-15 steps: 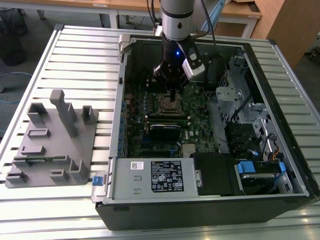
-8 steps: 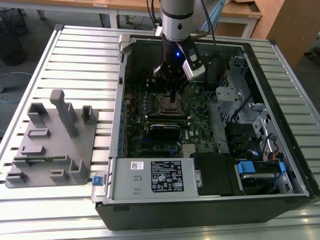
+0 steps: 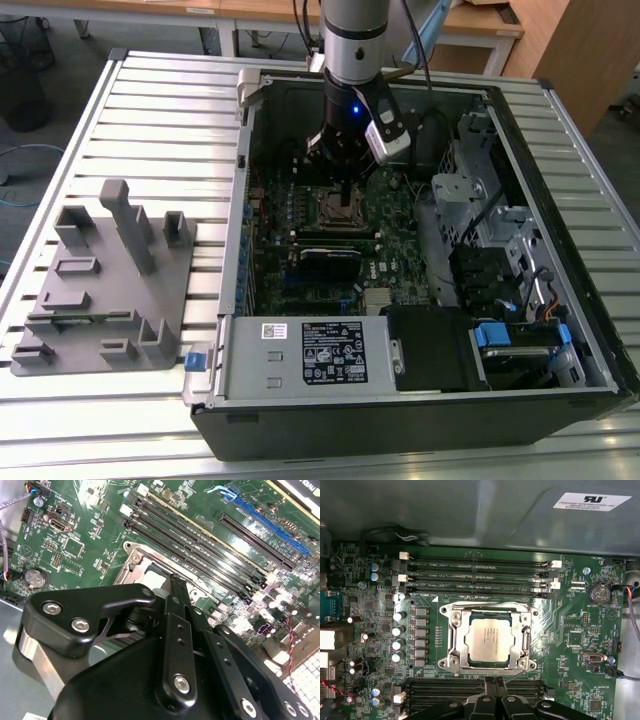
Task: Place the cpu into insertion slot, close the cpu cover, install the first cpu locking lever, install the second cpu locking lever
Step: 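Install the second cpu locking lever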
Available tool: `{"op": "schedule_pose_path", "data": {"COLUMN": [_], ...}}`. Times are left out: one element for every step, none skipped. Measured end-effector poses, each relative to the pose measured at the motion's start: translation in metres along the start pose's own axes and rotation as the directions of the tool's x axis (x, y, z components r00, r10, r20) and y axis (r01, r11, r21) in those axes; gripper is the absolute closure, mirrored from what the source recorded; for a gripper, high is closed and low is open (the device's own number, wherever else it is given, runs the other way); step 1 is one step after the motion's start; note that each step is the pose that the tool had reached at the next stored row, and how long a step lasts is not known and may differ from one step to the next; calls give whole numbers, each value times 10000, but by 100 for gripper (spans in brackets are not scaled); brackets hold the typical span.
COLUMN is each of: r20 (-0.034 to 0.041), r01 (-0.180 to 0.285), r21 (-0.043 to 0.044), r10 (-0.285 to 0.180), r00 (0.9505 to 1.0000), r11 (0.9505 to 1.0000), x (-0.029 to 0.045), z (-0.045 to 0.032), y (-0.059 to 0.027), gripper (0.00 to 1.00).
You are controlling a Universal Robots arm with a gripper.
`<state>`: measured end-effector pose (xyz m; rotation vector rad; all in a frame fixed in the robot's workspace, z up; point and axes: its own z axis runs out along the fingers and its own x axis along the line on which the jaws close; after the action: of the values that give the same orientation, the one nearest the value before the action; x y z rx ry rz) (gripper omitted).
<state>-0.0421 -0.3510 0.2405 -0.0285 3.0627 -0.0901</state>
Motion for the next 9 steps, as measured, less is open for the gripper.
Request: {"op": "schedule_pose_path", "data": {"r20": [0, -1, -1, -1, 0, 0, -1, -2, 0], "r01": [0, -1, 0, 1, 1, 2, 2, 3, 3], "r21": [0, 1, 7, 14, 21, 28, 32, 36, 35], "r10": [0, 1, 0, -1, -1, -2, -2, -3, -3], "r00": [10000, 10000, 10000, 10000, 10000, 10000, 10000, 10000, 10000], "r11": [10000, 10000, 10000, 10000, 10000, 10000, 10000, 10000, 10000], "x": [0, 0, 0, 1, 4, 9, 16, 26, 36], "z": [0, 0, 0, 2, 4, 6, 8, 11, 16], "y": [-1, -1, -2, -2, -2, -3, -4, -4, -4], "gripper": [89, 89, 89, 89, 89, 89, 89, 89, 89]}}
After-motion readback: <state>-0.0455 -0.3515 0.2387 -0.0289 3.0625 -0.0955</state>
